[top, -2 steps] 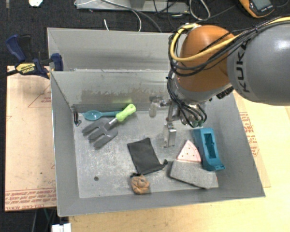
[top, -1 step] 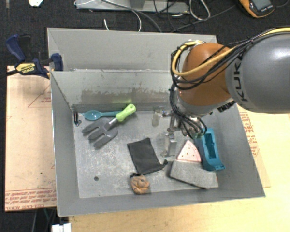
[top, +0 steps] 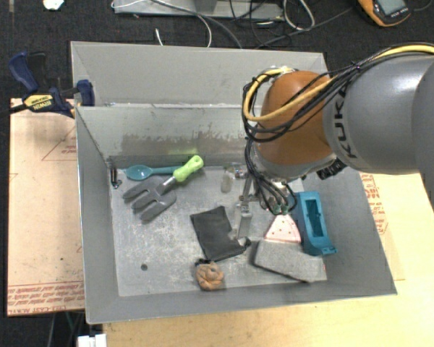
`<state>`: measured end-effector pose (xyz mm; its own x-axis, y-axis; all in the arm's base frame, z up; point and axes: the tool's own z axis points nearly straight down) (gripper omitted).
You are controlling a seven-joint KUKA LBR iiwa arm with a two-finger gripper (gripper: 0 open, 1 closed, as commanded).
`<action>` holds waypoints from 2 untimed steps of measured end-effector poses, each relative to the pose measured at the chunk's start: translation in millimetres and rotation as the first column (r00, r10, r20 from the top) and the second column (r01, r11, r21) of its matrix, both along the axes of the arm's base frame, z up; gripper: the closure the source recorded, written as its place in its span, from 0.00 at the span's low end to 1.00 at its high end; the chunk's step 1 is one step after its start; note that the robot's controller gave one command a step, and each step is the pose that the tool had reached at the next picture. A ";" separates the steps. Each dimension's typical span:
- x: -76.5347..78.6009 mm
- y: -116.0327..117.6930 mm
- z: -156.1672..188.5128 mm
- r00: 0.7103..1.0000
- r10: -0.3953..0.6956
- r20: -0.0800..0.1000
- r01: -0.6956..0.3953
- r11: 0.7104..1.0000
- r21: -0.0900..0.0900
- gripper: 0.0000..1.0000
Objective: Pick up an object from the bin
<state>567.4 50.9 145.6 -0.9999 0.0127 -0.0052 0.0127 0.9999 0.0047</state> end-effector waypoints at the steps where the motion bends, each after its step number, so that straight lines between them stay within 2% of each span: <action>1: -8.0 -11.8 -27.0 0.971 0.240 0.002 -0.240 0.971 -0.002 0.00; 2: -11.9 -24.1 -3.0 0.993 0.118 0.002 -0.118 0.993 0.002 0.00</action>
Offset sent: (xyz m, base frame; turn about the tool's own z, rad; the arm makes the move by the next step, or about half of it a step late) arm -0.0130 -0.0307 0.0129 -0.0814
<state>555.5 26.8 142.5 -0.9944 -0.1052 -0.0069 -0.1053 0.9944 0.0064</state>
